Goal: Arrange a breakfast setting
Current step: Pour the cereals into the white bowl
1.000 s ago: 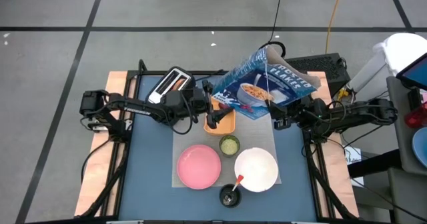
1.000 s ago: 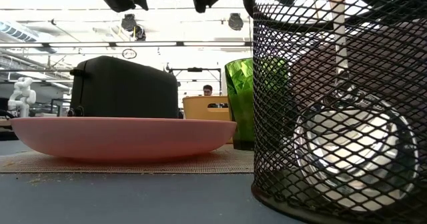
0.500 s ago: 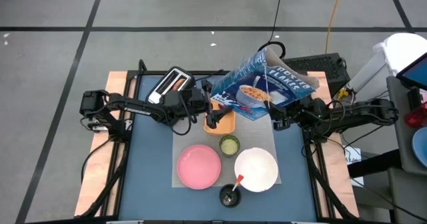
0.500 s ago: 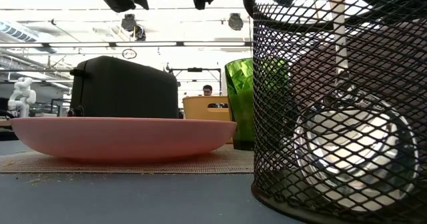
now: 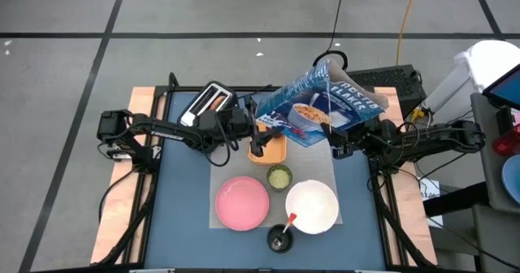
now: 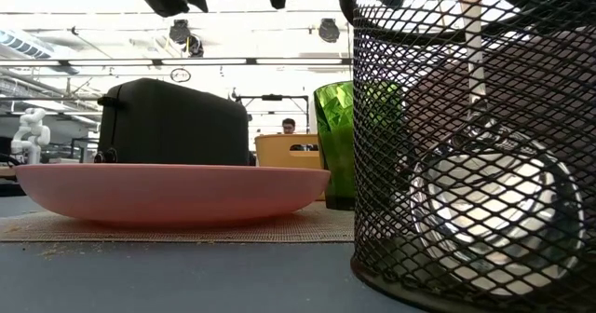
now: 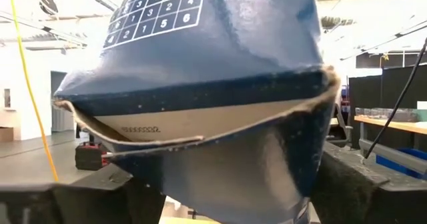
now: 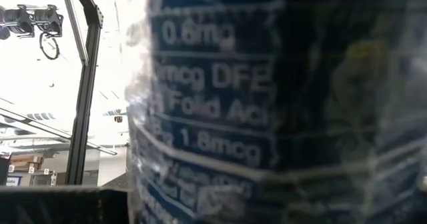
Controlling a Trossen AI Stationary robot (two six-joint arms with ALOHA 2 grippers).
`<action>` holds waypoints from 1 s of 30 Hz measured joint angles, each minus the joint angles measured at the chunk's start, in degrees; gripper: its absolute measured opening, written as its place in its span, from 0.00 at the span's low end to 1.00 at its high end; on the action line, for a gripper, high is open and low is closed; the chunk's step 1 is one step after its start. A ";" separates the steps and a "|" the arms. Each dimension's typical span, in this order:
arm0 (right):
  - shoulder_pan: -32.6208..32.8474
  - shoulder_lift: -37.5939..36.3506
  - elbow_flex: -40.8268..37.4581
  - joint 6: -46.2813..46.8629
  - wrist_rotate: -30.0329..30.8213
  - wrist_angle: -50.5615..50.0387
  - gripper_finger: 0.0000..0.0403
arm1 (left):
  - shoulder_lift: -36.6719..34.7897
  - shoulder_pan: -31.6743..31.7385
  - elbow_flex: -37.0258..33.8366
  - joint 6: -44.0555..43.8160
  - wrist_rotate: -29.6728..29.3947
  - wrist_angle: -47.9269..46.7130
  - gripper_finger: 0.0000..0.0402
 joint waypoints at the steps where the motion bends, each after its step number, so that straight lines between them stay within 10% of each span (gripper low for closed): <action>1: 0.00 0.02 0.00 0.07 0.00 0.00 0.53 | -0.01 0.00 0.00 0.00 0.00 0.01 0.72; 30: -0.02 0.10 -0.11 0.32 0.22 0.52 0.57 | -0.14 0.02 0.13 0.04 -0.24 0.22 0.63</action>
